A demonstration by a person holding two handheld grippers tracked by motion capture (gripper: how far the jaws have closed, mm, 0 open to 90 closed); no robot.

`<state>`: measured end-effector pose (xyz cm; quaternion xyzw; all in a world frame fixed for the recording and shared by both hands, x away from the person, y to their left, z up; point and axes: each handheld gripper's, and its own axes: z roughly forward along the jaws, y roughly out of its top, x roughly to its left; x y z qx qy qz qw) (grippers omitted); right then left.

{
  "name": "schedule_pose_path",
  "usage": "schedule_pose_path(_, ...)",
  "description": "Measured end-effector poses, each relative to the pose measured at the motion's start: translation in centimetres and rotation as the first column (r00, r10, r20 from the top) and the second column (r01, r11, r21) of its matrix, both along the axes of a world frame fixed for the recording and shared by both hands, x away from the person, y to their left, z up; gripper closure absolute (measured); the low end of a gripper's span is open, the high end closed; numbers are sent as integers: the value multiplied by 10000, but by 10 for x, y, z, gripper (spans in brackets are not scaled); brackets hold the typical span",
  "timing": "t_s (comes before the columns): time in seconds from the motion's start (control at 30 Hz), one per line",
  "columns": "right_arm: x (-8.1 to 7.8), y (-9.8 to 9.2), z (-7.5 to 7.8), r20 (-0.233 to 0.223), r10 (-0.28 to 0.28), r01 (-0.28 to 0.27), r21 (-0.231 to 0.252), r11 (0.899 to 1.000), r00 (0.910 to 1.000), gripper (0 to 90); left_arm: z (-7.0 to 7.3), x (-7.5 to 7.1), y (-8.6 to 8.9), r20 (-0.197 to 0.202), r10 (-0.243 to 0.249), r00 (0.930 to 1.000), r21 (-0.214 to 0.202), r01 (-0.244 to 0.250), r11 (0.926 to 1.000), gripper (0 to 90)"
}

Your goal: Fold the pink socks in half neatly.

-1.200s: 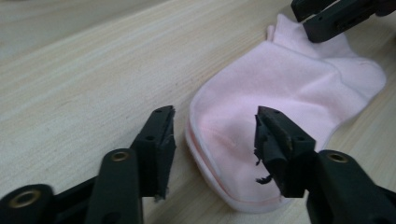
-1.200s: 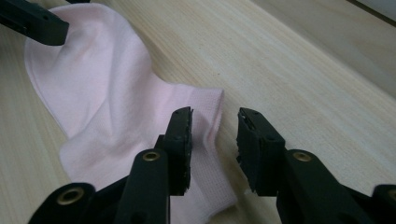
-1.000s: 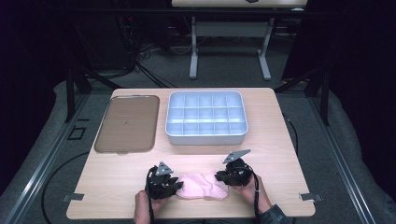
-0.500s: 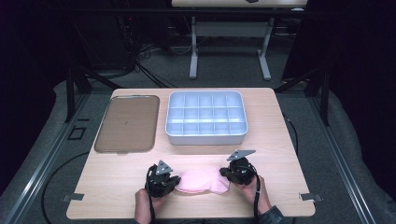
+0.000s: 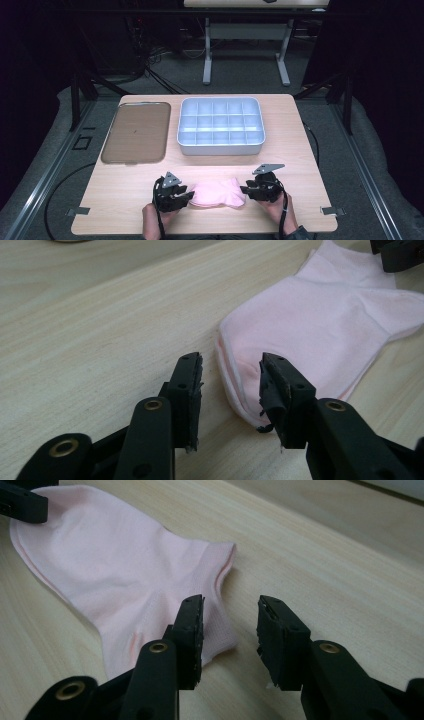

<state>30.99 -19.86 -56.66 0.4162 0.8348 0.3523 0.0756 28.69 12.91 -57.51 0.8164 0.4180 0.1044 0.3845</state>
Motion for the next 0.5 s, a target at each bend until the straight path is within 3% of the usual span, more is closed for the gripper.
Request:
schedule_pose_path(0.2, -2, 2, -6, -158, 92, -93, -56, 9999, 9998, 646, -4, -1, -1, 25, -89, 10000, 135, 88, 9999, 698)
schedule_pose_path(0.5, -4, 2, -8, -224, 391, -386, 235, 9990, 9990, 803, -9, -4, 0, 406, -294, 9987, -170, 301, 9994, 850)
